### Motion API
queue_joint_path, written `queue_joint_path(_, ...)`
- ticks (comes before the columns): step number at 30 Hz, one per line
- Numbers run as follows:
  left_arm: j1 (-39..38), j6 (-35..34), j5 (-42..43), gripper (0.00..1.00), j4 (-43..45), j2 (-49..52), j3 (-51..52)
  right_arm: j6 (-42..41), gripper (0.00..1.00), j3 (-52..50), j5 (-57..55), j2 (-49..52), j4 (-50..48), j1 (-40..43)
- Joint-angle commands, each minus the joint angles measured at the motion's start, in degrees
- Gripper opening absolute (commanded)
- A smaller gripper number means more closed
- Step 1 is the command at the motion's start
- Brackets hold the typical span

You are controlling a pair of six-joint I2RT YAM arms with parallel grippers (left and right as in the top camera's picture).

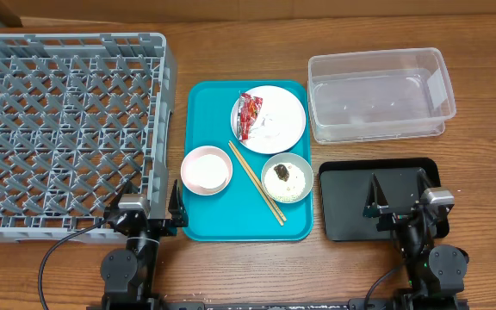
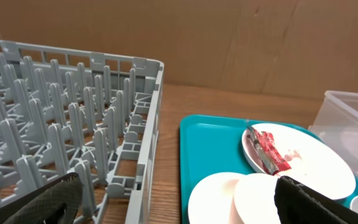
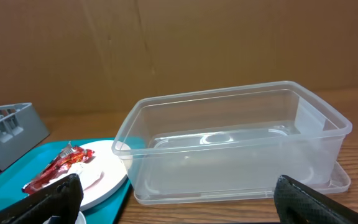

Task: Sort waste into correct bins and load items into the dishwasher
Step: 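Move the right gripper toward the red wrapper on the white plate, then grasp the red wrapper and tissue with the right gripper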

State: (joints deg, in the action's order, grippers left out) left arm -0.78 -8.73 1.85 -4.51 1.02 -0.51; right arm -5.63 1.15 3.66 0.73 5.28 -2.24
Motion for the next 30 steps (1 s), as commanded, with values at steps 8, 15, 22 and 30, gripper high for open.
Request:
queue_joint_path(8,-0.3,-3.3,-1.7,1.0,-22.0,15.5,-22.9,-1.9,1.0,23.3,2.0,20.7,11.5,0.1)
queue_joint_path(15,0.0,-3.1,-3.6,1.0,-44.1,42.1,-47.0,-1.6,1.0,63.8,5.4,60.1,43.0,0.0)
queue_joint_path(22,3.7,-3.1,-1.5,1.0,-55.1,54.2,-56.9,-1.8,1.0,83.4,20.5,77.3,49.9,0.0)
queue_joint_path(30,3.8,-3.1,-1.6,1.0,-54.8,55.7,-57.4,-1.8,0.97,83.4,3.8,85.7,34.4,-18.9)
